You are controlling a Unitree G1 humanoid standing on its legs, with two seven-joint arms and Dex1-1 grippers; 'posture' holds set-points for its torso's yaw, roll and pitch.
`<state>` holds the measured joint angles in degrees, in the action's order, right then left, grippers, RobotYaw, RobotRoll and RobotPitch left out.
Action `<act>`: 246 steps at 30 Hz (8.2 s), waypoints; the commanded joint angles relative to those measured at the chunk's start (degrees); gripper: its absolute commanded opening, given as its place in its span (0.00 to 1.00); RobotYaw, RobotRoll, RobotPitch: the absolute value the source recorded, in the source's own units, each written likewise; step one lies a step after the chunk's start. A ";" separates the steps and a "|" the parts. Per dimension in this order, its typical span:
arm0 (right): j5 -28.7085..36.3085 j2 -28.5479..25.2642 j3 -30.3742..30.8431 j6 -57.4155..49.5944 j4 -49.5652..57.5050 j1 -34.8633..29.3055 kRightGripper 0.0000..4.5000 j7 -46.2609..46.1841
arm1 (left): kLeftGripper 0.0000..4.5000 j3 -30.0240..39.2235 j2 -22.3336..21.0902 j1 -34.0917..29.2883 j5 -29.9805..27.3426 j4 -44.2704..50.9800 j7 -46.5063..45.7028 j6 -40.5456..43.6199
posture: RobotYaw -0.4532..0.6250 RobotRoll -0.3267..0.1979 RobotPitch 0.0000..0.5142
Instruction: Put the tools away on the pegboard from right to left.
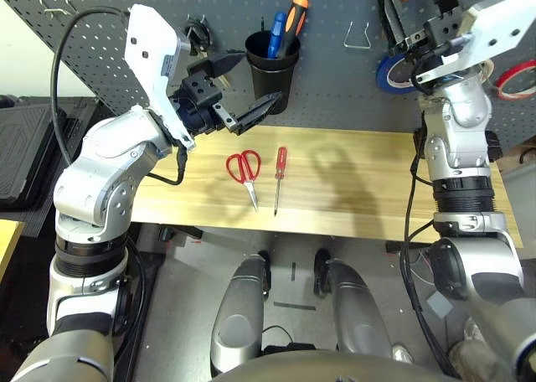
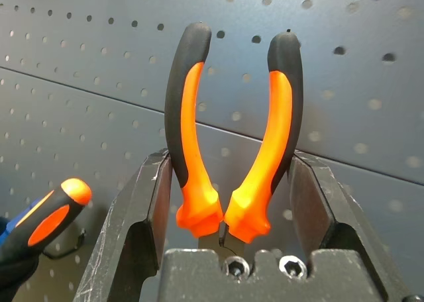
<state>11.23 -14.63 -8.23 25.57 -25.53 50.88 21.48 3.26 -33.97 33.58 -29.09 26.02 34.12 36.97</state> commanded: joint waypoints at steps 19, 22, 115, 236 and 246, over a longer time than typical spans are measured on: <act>-1.50 2.42 0.73 4.52 -9.41 -1.42 0.64 -0.20 | 1.00 -0.35 -1.04 -1.63 3.61 -3.47 -1.00 -1.26 | 0.65 0.62 0.55; -1.58 2.61 0.97 4.56 -9.28 -2.04 0.64 -0.18 | 1.00 -0.72 -1.31 -1.58 4.84 -5.53 -0.22 -2.81 | 0.64 0.62 0.55; -5.86 -21.22 9.85 -60.02 43.56 -47.05 1.00 15.67 | 0.79 -11.17 37.58 16.14 34.31 -99.73 -24.50 -27.81 | 0.46 0.62 0.62; 27.24 -28.71 -14.64 -37.54 15.62 -23.82 1.00 49.70 | 0.18 4.79 40.09 33.12 10.91 -50.63 -27.45 -35.32 | 0.55 0.62 0.45; 26.95 -28.02 -14.32 -36.85 16.08 -23.90 1.00 48.72 | 0.34 2.19 40.08 30.78 14.79 -53.72 -26.95 -36.37 | 0.55 0.62 0.44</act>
<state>38.69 -42.63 -22.88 -11.96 -10.17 27.72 70.23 6.67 5.69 65.01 -15.28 -27.62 6.75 0.51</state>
